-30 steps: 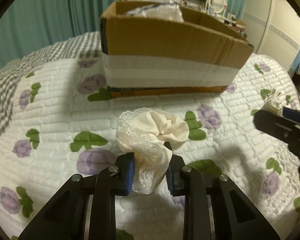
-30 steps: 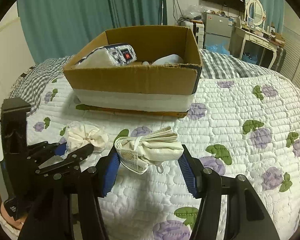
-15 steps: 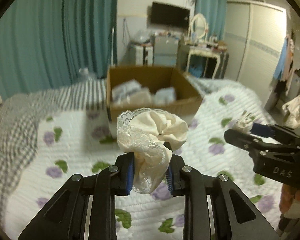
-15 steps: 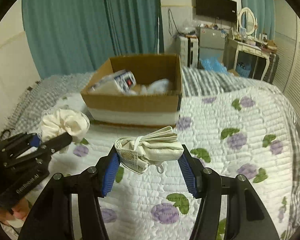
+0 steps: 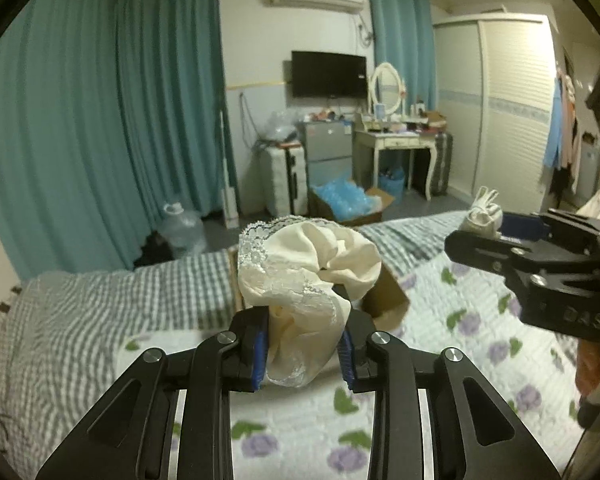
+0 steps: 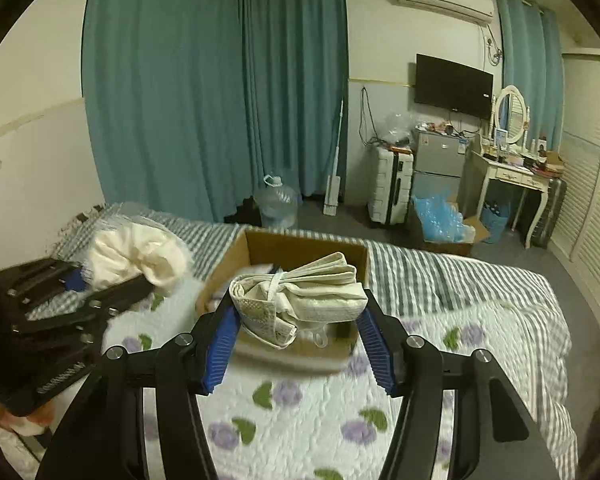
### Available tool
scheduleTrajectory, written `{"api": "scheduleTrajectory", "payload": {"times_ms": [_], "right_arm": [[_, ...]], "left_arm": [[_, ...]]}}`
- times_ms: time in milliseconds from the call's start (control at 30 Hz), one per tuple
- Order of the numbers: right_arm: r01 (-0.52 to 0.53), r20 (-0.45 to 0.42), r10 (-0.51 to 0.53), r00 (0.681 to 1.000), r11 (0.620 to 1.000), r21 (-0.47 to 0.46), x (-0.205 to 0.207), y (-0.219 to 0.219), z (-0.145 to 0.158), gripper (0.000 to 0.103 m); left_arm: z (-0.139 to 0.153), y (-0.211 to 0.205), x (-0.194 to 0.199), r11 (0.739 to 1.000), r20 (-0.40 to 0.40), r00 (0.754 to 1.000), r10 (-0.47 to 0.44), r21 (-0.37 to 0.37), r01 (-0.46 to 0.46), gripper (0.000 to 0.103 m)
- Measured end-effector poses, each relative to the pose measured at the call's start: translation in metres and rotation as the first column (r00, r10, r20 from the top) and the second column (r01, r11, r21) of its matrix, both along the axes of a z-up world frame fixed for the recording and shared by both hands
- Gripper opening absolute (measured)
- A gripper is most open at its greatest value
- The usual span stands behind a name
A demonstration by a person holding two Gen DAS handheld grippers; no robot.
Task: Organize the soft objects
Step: 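Carry the scrunchie and cloth bag into the box and open both grippers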
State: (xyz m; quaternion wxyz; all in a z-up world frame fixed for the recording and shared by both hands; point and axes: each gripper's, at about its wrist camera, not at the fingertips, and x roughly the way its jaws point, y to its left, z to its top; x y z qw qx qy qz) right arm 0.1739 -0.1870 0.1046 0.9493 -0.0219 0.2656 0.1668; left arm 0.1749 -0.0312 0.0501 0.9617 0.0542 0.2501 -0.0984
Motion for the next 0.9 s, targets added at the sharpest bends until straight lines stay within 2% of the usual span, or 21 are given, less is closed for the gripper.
{"api": "scheduleTrajectory", "payload": {"times_ms": [167, 300, 367, 467, 600, 667, 733, 767, 833, 900], "right_arm": [[-0.026, -0.005, 0.026, 1.000, 1.000, 0.012, 0.048, 0.009, -0.002, 0.057], [-0.024, -0.064, 0.026, 0.998, 0.999, 0.040, 0.103, 0.010, -0.023, 0.057], [-0.025, -0.099, 0.030, 0.995, 0.998, 0.055, 0.125, 0.009, -0.035, 0.057], [-0.054, -0.151, 0.068, 0.986, 0.994, 0.092, 0.160, 0.011, -0.058, 0.057], [-0.060, -0.173, 0.073, 0.982, 0.995, 0.083, 0.187, 0.016, -0.083, 0.059], [-0.043, -0.180, 0.055, 0.982, 0.997, 0.072, 0.198, 0.017, -0.092, 0.064], [-0.028, -0.184, 0.043, 0.982, 0.996, 0.083, 0.208, 0.017, -0.098, 0.086], [-0.014, -0.188, 0.032, 0.982, 0.995, 0.096, 0.212, 0.015, -0.100, 0.091], [0.011, -0.200, 0.014, 0.980, 0.992, 0.124, 0.217, 0.008, -0.101, 0.094], [0.028, -0.211, 0.003, 0.978, 0.989, 0.143, 0.217, 0.001, -0.097, 0.094]], "left_arm": [[-0.013, -0.002, 0.070, 1.000, -0.045, 0.999, -0.030, -0.007, 0.030, 0.030], [-0.029, -0.007, 0.116, 0.999, -0.065, 0.998, -0.026, 0.018, 0.028, 0.032], [-0.039, -0.010, 0.136, 0.999, -0.074, 0.997, -0.008, 0.044, 0.011, 0.039], [-0.053, -0.010, 0.156, 0.998, -0.062, 0.998, 0.030, 0.065, -0.026, 0.061], [-0.069, 0.001, 0.175, 0.997, -0.066, 0.996, 0.055, 0.048, -0.052, 0.064], [-0.077, 0.003, 0.182, 0.997, -0.083, 0.994, 0.064, 0.059, -0.059, 0.065], [-0.084, 0.004, 0.188, 0.994, -0.097, 0.992, 0.081, 0.081, -0.074, 0.066], [-0.087, 0.006, 0.190, 0.993, -0.105, 0.991, 0.088, 0.083, -0.079, 0.067], [-0.088, 0.007, 0.190, 0.992, -0.103, 0.989, 0.102, 0.077, -0.095, 0.074], [-0.085, 0.009, 0.187, 0.992, -0.098, 0.989, 0.112, 0.068, -0.105, 0.075]]}}
